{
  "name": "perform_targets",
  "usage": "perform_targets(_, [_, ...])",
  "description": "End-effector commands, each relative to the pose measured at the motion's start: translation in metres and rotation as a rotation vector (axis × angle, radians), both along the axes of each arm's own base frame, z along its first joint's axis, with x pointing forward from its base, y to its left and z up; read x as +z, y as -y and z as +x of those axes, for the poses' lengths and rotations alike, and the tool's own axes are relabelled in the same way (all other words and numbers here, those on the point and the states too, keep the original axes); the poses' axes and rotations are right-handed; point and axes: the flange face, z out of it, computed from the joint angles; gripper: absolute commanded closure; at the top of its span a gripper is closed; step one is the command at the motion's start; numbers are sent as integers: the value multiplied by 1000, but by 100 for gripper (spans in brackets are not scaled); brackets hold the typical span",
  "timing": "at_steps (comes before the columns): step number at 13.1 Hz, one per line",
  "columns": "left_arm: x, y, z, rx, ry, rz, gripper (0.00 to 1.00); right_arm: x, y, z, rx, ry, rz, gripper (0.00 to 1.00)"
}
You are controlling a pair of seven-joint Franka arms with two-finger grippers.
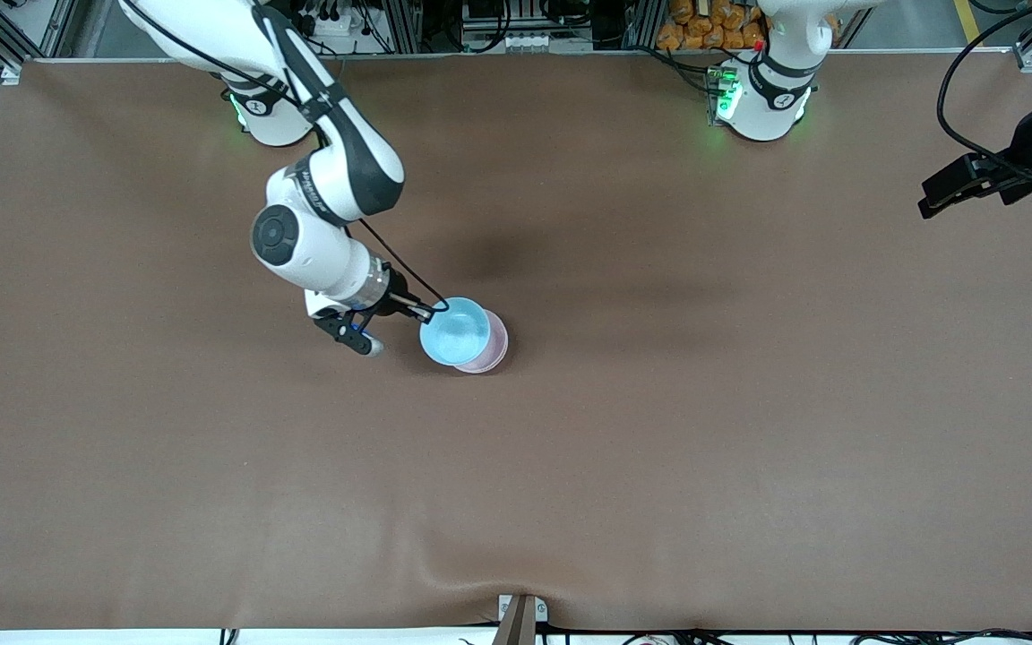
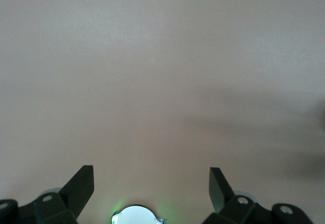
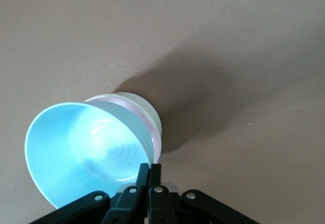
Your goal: Stack pink and blue bowls on white bowl
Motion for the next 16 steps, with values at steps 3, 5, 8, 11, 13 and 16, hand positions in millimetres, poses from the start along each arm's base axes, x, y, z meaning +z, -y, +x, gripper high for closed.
perform_targets(3, [7, -3, -9, -9, -2, -6, 0, -18, -19, -5, -21, -8, 1, 100])
perform_targets(5, [8, -4, -9, -8, -1, -6, 0, -23, -26, -10, -23, -8, -2, 100])
perform_targets(8, [9, -4, -10, -9, -1, -4, 0, -37, -27, -10, -29, -7, -9, 100])
perform_targets(11, [11, -3, -13, -9, 2, -4, 0, -41, -21, -6, -36, -13, -14, 99])
perform_targets(13, [11, -3, -13, -9, -1, -4, 0, -36, -20, -1, -40, -12, -7, 58])
perform_targets(16, [11, -3, -14, -9, -6, -3, 0, -19, -24, 10, -90, -55, 5, 0])
